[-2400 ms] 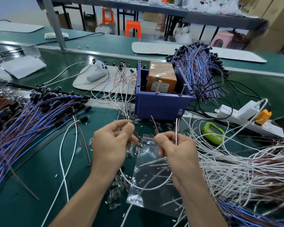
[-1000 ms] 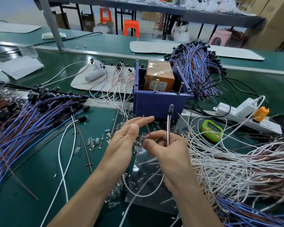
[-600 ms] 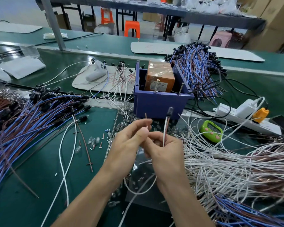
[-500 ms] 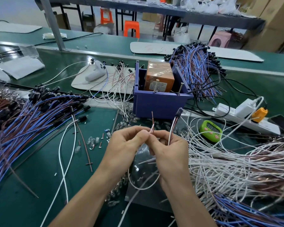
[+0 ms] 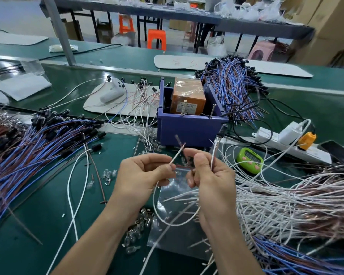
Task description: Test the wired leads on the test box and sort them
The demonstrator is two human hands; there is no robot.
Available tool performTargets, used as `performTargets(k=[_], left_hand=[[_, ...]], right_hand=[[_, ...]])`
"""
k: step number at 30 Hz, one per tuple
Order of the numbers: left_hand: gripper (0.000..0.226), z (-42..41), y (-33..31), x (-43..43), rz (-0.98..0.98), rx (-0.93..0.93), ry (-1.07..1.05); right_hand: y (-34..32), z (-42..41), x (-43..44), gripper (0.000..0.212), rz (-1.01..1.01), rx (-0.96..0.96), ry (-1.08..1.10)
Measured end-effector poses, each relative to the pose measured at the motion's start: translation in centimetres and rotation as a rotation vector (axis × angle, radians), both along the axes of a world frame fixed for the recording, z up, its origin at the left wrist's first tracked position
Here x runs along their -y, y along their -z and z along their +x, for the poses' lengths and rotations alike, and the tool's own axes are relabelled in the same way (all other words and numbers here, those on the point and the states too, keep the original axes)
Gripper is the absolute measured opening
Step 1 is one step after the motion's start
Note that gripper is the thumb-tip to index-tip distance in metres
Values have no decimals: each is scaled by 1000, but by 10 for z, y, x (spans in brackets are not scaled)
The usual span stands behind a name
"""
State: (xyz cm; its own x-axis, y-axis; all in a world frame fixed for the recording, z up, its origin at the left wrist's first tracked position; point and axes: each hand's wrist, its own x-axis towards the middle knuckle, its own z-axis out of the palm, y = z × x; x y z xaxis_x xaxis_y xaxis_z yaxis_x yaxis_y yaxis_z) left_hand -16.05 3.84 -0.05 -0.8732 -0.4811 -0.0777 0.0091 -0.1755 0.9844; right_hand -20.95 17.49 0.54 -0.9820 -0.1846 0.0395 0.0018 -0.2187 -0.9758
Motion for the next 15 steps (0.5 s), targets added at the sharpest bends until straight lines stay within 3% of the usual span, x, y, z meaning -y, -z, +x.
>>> performTargets(k=[4,8,12,15], left_hand=[[27,-3,-11,3,-151,-69,-186],[20,-16,-33,11,-489,-48,-268],[21,-35,-49,16,-752,-25,-296],[34,-46,-48,17,-880,-43,-314]], right_hand=[[-29,1,-19,18,-55,-31,61],[-58,-18,-39,19,-64,-86,91],[-57,-59,-44,24,95,-122,141],[-46,-82,-44,18,261,-163,167]])
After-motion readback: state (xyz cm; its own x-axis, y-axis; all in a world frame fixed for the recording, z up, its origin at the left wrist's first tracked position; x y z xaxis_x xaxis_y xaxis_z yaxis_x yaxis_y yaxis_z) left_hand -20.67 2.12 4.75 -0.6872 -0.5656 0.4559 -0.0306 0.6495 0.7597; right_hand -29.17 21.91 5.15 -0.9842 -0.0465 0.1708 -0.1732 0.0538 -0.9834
